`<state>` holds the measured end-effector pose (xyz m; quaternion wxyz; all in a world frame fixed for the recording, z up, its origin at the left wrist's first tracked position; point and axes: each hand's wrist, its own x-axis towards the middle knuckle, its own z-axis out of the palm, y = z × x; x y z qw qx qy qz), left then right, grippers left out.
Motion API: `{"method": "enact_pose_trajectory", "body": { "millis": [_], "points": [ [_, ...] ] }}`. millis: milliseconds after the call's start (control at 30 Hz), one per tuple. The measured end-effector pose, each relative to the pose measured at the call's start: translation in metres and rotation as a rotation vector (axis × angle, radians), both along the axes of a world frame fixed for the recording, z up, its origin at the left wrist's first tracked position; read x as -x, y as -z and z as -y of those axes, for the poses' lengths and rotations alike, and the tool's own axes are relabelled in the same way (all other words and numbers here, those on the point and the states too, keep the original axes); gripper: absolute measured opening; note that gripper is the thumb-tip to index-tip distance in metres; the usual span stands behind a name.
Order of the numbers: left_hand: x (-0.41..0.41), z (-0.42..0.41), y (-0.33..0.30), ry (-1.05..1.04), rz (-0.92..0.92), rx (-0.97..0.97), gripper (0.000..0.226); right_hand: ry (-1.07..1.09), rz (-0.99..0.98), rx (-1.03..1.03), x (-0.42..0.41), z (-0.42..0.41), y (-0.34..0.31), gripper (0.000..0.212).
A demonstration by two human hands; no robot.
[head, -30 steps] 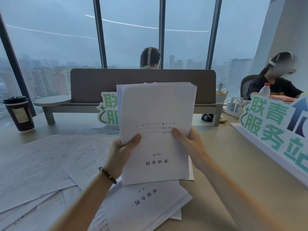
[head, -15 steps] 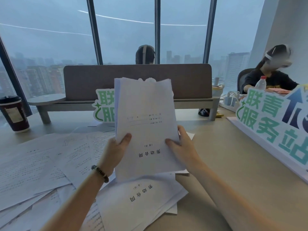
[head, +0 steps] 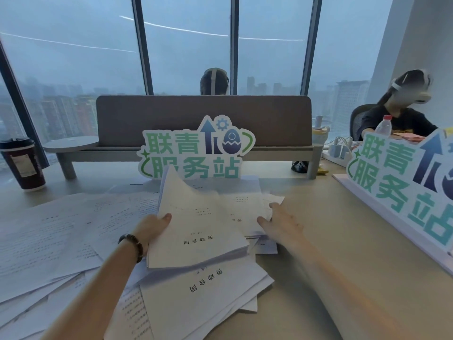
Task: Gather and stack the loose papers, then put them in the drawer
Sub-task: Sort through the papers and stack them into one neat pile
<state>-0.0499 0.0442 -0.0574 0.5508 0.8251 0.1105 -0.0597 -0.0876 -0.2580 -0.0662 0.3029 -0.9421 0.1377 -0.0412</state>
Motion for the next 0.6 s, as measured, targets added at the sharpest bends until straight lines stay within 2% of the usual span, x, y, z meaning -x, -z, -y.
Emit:
{"method": "enact_pose_trajectory", "body": {
  "millis": [100, 200, 267, 400, 600],
  "points": [
    [0.001, 0.003, 0.002, 0.019, -0.020, -0.045, 0.036, -0.015, 0.083, -0.308, -0.002, 0.000, -0.001, 0.062],
    [0.002, 0.009, 0.002, 0.034, -0.020, -0.049, 0.030, 0.089, 0.130, -0.609, -0.007, 0.003, 0.001, 0.065],
    [0.004, 0.012, 0.002, 0.043, -0.015, -0.058, 0.029, 0.123, 0.146, -0.737, -0.011, 0.004, 0.006, 0.068],
    [0.006, 0.015, 0.002, 0.051, -0.018, -0.030, 0.030, 0.182, 0.188, -0.739, -0.015, 0.005, 0.014, 0.063],
    [0.006, 0.011, 0.002, 0.053, -0.019, 0.022, 0.036, 0.188, 0.140, -0.638, -0.018, 0.014, 0.015, 0.034]
  ]
}}
